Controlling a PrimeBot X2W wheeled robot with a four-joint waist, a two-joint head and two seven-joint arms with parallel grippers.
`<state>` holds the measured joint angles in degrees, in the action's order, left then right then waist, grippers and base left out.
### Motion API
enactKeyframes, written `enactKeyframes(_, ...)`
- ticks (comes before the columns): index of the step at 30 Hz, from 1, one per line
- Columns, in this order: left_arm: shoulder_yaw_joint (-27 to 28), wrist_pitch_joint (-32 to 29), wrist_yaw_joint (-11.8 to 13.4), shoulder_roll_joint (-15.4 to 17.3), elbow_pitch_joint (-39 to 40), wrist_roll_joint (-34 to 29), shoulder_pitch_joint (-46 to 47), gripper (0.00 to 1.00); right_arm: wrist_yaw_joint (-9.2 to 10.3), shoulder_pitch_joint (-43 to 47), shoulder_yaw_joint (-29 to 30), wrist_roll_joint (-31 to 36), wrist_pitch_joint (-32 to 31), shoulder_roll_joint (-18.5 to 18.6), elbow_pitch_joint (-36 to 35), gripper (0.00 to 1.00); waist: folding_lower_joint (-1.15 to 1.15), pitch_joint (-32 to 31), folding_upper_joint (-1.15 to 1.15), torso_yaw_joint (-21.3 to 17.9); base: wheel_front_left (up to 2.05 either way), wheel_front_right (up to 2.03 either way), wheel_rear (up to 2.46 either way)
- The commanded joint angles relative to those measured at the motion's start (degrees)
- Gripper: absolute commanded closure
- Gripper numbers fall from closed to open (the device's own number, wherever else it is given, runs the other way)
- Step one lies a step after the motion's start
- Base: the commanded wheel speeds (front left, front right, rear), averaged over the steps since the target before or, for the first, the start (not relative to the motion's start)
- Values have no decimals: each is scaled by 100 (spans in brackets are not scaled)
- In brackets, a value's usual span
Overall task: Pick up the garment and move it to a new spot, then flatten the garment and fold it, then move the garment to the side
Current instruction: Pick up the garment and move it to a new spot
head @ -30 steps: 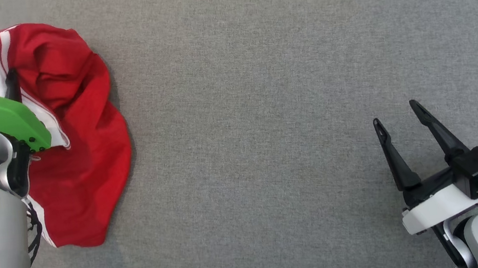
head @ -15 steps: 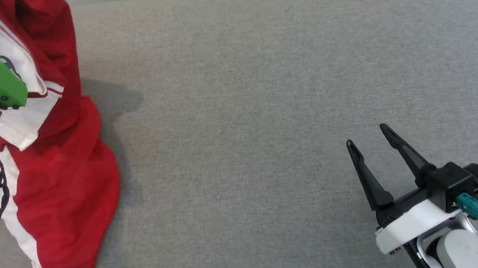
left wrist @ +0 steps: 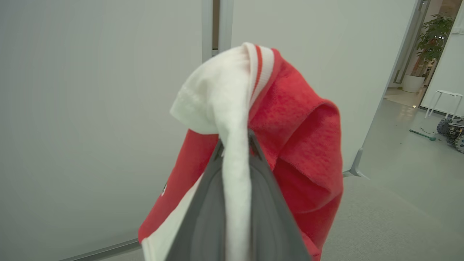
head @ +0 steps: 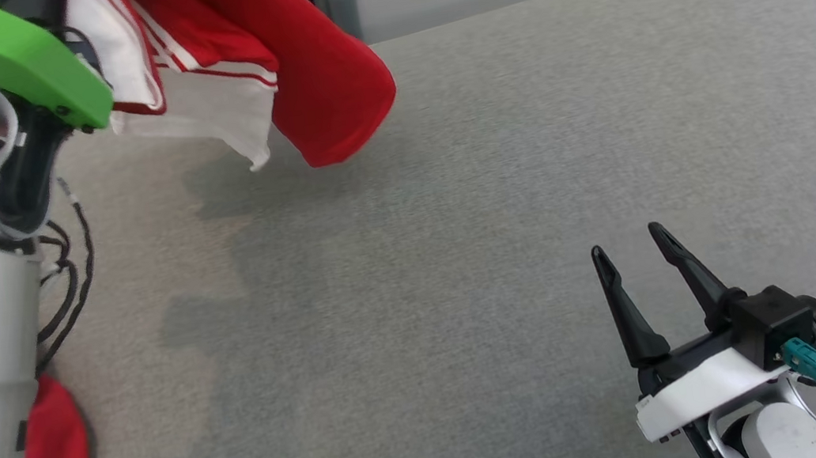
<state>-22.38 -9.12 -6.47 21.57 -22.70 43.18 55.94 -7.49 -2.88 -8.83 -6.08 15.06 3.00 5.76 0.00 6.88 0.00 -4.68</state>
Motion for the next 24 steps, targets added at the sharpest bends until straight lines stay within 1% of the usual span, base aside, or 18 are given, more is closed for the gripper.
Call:
enactKeyframes(1,-65,-29,38,-102,-2,30,57,100,-1,7,23,-58,13,-6,-30,0,0,-122,0,-876,0,0,0)
enactKeyframes(5,-274,-96,50,-396,-147,42,50,100,-1,-60,93,-152,13,-13,-86,0,0,88,0,-1181,0,0,0)
enactKeyframes(9,-615,-121,-5,-688,-414,-14,-81,100,-1,-141,154,-292,12,-14,-160,0,0,318,0,-1372,0,0,0)
enactKeyframes(13,-1004,-36,-50,-904,-774,-152,-254,100,-1,-247,112,-431,13,-17,-217,0,0,601,0,-1536,0,0,0)
enactKeyframes(18,-1201,340,-63,-1178,-1438,-127,-579,100,-1,-336,89,-583,13,-14,-208,0,0,879,0,-1723,0,0,0)
enactKeyframes(21,-1367,663,-79,-1301,-1912,-257,-726,100,-1,-374,71,-638,13,-15,-179,0,0,977,0,-1825,0,0,0)
enactKeyframes(22,-1428,772,-83,-1345,-2058,-295,-762,51,-1,-375,75,-641,13,-15,-168,0,0,986,0,-1838,0,0,0)
enactKeyframes(23,-1471,868,-86,-1383,-2153,-320,-776,0,-1,-374,73,-637,13,-15,-150,0,0,988,0,-1843,0,0,0)
enactKeyframes(24,-1521,1012,-88,-1417,-2245,-366,-773,0,-1,-370,81,-629,13,-15,-132,0,0,980,0,-1836,0,0,0)
